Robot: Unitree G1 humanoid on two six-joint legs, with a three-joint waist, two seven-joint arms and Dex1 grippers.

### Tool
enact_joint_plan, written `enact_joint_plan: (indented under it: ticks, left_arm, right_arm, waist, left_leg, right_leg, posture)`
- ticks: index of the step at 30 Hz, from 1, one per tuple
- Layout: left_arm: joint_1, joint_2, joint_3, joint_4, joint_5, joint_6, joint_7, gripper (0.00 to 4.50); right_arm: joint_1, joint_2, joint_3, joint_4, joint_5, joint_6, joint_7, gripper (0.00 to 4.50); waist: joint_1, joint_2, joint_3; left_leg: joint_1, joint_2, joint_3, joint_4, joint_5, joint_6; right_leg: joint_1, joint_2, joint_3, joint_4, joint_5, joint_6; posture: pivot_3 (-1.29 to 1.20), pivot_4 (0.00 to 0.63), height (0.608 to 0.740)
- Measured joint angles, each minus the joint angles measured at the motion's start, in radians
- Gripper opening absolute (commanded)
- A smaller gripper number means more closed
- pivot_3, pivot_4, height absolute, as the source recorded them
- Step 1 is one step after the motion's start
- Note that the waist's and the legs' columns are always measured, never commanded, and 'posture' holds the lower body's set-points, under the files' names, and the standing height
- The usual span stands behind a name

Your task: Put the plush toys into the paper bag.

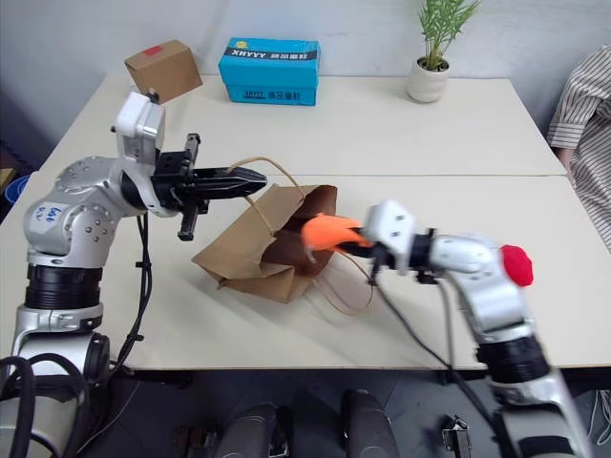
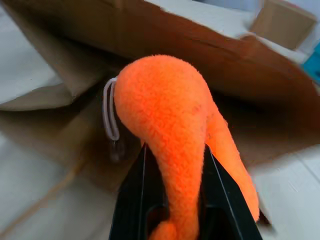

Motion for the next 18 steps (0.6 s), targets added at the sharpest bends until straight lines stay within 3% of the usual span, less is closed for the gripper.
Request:
enact_joint_plan:
  ticks: [8, 12, 15, 18]
  left_arm:
    - [-0.001, -0.01, -0.009, 0.0, -0.001, 0.008, -0.03, 0.0]
    - [-0.001, -0.032, -0.01, 0.011, 0.006, -0.012, -0.029, 0.0]
    - [0.001, -0.032, -0.008, 0.039, 0.009, -0.026, -0.028, 0.0]
    - [0.001, -0.034, -0.008, 0.04, 0.01, -0.04, -0.027, 0.0]
  right_arm:
    - [-0.162, 0.161, 0.151, 0.197, -0.158, 0.023, -0.063, 0.07]
    - [-0.177, 0.206, 0.228, 0.29, -0.222, -0.047, -0.063, 0.07]
    - [-0.179, 0.236, 0.216, 0.318, -0.229, -0.081, -0.084, 0.07]
    - [-0.175, 0.268, 0.199, 0.336, -0.204, -0.093, -0.076, 1.1]
  waist:
    - [-0.001, 0.0, 0.0]
    - [-0.001, 0.0, 0.0]
    - [-0.002, 0.0, 0.0]
    - [-0.002, 0.0, 0.0]
  left_leg:
    - [-0.001, 0.0, -0.001, 0.001, 0.0, 0.0]
    - [-0.002, -0.001, -0.001, 0.0, 0.0, 0.0]
    - [-0.001, -0.001, -0.001, 0.001, 0.0, 0.0]
    - [-0.001, 0.0, -0.001, 0.001, 0.0, 0.0]
  right_leg:
    - [0.0, 0.0, -0.001, -0.001, 0.0, 0.0]
    - [0.0, 0.0, -0.001, -0.001, 0.0, 0.0]
    - [0.0, 0.0, -0.001, 0.0, 0.0, 0.0]
    - [0.0, 0.0, -0.001, 0.0, 0.0, 0.0]
  posture:
    - [0.0, 0.15, 0.74]
    - [0.0, 0.15, 0.74]
    - [0.0, 0.15, 0.74]
    - [0.0, 0.15, 0.74]
